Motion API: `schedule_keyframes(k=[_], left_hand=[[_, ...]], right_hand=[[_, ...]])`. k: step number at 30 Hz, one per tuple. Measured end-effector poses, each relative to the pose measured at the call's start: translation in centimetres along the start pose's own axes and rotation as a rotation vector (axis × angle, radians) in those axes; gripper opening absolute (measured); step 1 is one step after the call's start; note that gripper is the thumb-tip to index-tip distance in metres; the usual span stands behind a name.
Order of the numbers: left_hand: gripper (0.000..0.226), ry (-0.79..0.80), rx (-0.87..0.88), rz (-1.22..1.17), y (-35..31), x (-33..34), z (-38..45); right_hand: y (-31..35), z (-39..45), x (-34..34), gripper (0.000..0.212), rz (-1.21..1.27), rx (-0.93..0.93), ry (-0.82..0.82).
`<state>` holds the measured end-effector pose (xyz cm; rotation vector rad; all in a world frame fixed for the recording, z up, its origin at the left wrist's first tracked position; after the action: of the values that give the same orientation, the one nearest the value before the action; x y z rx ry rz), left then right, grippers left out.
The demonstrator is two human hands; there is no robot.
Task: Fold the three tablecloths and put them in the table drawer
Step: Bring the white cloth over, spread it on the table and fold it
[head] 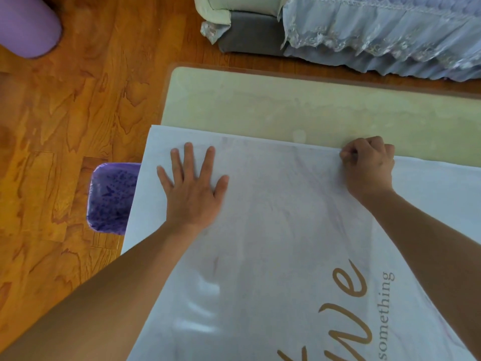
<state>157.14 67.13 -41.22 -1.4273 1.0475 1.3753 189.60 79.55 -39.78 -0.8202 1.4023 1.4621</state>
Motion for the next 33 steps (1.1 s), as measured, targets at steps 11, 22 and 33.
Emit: schedule_keyframes(k=[11, 22, 33], left_hand=[[0.069, 0.010, -0.015, -0.004, 0.0, 0.0, 1.0], [0.070, 0.140, -0.044, 0.043, 0.2, -0.5, 1.5], [0.079, 0.217, 0.012, -0.023, -12.1, -6.4, 0.4]], right_hand=[[0.3, 1.6, -0.6, 0.012, 0.009, 0.046, 0.082], [0.9, 2.1, -0.4, 0.008, 0.012, 0.134, 0.056], [-15.1, -8.2, -11.0, 0.048, -0.181, 0.073, 0.070]])
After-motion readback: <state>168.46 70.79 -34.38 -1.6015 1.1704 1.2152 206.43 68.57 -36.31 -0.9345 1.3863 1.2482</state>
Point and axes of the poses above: each hand's wrist, its own z-axis towards the middle knuckle, its own x-axis out of the palm, y = z × x, the point moved 1 cm from there along z, towards the middle knuckle, and after that the axes turned 15 degrees about -y, right-handed, at the moved point
